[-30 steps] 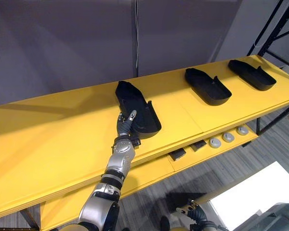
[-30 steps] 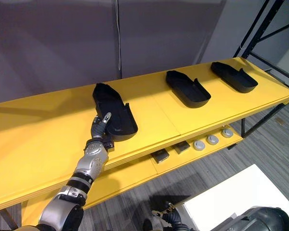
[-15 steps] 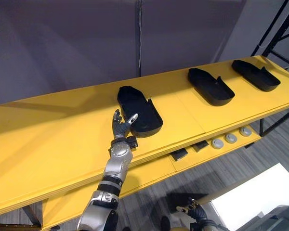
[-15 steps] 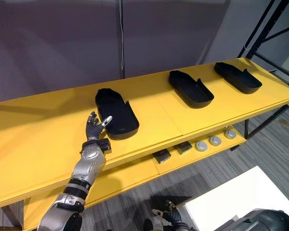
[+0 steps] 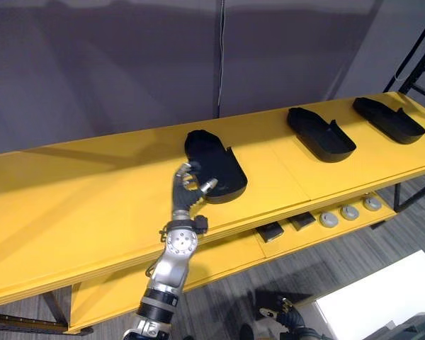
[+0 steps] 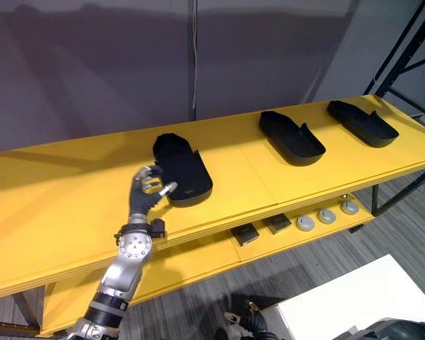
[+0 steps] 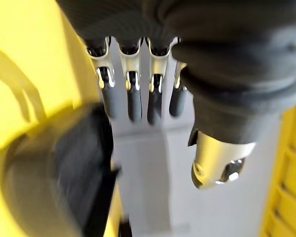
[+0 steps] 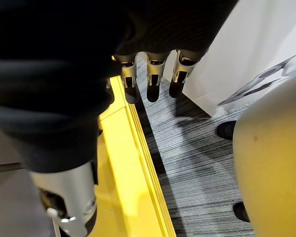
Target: Walk over and take plastic housings, then place them on the shelf
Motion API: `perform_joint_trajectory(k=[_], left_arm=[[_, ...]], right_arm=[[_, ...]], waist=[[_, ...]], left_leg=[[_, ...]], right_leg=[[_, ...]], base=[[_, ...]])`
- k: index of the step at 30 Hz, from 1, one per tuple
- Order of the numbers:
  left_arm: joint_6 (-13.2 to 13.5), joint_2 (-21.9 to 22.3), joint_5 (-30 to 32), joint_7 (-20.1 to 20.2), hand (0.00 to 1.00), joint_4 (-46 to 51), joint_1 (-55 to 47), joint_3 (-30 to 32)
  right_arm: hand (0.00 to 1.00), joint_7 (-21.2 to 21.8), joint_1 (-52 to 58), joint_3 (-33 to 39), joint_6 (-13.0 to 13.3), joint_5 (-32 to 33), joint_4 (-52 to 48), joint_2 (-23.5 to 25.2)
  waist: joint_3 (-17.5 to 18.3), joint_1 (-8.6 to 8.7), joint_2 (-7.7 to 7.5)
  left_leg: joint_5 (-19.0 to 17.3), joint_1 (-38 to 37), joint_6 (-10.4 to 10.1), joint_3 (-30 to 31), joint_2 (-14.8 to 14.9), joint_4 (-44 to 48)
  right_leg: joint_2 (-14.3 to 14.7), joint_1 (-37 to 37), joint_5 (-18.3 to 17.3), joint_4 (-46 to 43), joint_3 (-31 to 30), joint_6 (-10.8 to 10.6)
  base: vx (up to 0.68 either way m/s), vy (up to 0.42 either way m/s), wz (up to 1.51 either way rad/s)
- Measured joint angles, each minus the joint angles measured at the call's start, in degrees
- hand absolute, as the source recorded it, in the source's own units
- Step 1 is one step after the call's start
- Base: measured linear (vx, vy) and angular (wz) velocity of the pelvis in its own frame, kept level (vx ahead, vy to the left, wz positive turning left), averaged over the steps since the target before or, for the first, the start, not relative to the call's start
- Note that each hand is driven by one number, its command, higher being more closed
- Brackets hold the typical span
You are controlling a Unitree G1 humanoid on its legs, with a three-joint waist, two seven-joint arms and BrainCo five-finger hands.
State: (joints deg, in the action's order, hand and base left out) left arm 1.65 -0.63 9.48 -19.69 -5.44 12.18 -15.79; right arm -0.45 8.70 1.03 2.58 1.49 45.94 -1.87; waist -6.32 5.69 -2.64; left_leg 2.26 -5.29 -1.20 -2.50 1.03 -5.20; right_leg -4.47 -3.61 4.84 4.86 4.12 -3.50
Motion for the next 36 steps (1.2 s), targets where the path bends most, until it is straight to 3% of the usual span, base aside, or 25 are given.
perform_joint_trajectory(k=[9,17,23,26,36], left_arm=[[1.8,-0.5,4.4,6.0,1.00,-1.1,-2.4,-6.4],[2.0,-0.5,10.2,6.5,1.00,-9.2,0.2,-10.0],[1.0,-0.5,11.1,6.1,1.00,-13.7,4.2,-9.2],[0.0,-0.5,11.2,5.7,1.00,-16.3,5.6,-8.0],[-1.8,-0.5,12.3,3.7,1.00,-19.0,9.4,-2.7]], right_arm=[[0.00,0.0,-0.1,0.0,0.7,0.2,0.6,0.0],[0.00,0.0,-0.2,0.0,0.9,0.2,0.7,0.0],[0.00,-0.1,-0.4,0.0,0.9,0.2,0.7,0.0],[0.00,0.0,-0.9,0.0,0.9,0.2,0.7,0.0],[0.00,0.0,-1.3,-0.1,0.9,0.2,0.7,0.4]], waist=[[0.0,-0.20,0.02],[0.1,0.26,0.00],[0.0,0.66,-0.01],[0.0,1.93,-0.02],[-0.1,2.30,0.14]], left_leg=[[-0.2,0.0,-0.3,-0.4,0.1,0.0],[-0.4,0.2,-0.4,-0.6,0.1,0.0],[-0.8,0.2,-0.9,-2.1,0.5,0.0],[-0.8,1.0,-0.8,-2.4,0.7,0.1],[-1.2,0.9,-1.1,-3.6,1.0,0.2]], right_leg=[[0.1,0.2,-0.2,0.1,-0.3,-0.2],[0.1,0.5,-0.2,0.2,-0.4,-0.3],[0.4,1.2,-0.2,0.4,-1.9,-0.3],[0.7,2.2,-0.1,0.3,-2.1,-0.2],[1.0,2.6,0.0,0.2,-3.2,-0.1]], base=[[0.00,0.000,0.00],[0.00,0.000,0.00],[0.00,0.005,-0.11],[0.00,0.002,-0.08],[0.01,0.005,-0.06]])
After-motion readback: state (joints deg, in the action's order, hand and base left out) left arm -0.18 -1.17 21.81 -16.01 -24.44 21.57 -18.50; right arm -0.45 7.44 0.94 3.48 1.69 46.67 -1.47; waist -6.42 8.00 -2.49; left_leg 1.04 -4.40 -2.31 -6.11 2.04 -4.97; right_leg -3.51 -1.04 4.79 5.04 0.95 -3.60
